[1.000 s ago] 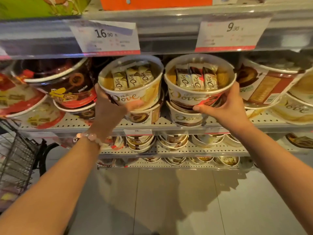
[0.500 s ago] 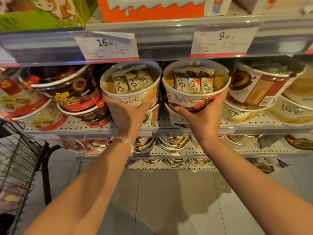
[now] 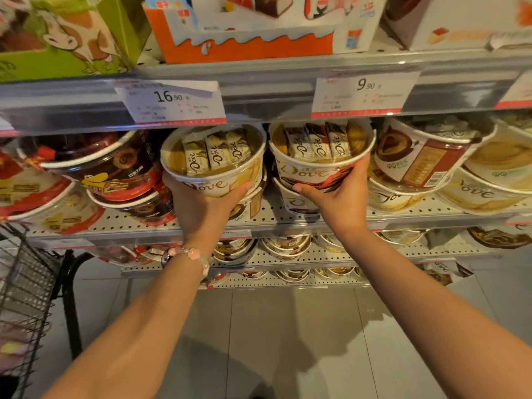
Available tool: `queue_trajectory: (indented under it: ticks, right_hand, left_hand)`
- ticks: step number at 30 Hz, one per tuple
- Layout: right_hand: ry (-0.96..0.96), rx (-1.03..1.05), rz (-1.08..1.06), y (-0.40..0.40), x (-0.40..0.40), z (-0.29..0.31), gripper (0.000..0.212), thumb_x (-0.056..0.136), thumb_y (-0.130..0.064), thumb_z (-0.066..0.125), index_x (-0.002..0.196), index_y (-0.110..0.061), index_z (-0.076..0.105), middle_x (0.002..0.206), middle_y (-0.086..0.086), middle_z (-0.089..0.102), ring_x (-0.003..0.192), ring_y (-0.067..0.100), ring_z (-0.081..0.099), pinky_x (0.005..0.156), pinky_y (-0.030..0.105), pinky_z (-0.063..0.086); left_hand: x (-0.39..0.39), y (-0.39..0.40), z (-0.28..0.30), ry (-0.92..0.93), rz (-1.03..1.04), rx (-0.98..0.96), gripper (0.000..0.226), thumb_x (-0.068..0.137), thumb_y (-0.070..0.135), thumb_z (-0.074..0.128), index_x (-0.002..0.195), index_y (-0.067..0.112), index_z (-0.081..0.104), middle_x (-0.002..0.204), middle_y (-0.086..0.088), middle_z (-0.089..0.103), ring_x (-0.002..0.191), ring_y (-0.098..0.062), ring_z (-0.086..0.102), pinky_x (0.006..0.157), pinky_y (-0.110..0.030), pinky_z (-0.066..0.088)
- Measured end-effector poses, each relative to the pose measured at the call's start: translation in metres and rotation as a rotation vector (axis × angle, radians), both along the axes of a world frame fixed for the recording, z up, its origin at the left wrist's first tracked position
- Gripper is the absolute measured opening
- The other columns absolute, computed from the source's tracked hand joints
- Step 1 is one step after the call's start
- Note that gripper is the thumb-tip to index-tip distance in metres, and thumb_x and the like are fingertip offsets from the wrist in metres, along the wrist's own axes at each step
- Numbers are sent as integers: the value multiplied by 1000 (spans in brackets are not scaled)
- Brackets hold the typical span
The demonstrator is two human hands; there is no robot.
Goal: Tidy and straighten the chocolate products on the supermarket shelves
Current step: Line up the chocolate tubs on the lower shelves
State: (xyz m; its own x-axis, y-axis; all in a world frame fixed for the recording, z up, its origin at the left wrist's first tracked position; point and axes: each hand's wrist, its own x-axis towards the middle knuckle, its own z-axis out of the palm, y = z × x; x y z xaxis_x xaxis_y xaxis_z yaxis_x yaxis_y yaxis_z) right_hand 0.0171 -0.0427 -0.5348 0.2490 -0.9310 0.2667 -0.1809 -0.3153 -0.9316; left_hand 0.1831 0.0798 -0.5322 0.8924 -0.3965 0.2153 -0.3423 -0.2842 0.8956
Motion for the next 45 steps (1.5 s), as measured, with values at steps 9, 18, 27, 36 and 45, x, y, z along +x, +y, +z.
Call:
queue_trajectory:
  ticks: [9,18,27,36,45]
  right_hand:
    - [-4,59,40,-2,-5,2,118,44,-39,91,140,-18,27,133,-5,47,125,7,45,107,37,39]
    - [7,93,25,2,-6,3,120,46,-40,91,143,-20,24,138,-2,45,129,11,42,107,43,39]
    - [2,79,24,2,-5,0,118,47,-40,91,143,-21,24,137,-3,45,129,9,43,108,42,39]
    - [39,65,55,2,-7,4,116,52,-36,90,144,-20,21,139,-4,44,129,9,41,109,41,37]
    - [92,-48,86,18,-29,1,85,82,-32,71,148,-21,19,150,-8,30,138,4,26,114,28,26]
  left_hand:
    - [2,6,-4,-26,35,30,116,40,58,83,133,12,29,127,-9,53,103,-9,48,88,-13,34]
    - [6,3,-10,28,3,-100,119,37,54,86,136,17,30,131,-3,51,112,-2,45,86,-4,32]
    - [11,0,-14,75,-72,-146,119,39,52,87,136,25,24,128,7,43,115,-2,43,92,-7,32]
    - [10,1,-12,61,-95,-133,121,45,44,89,141,18,21,139,-2,42,122,-4,41,99,-13,31]
    - [-40,4,-21,-88,60,-65,86,83,16,69,146,-2,13,152,-18,21,142,-27,19,117,-31,12]
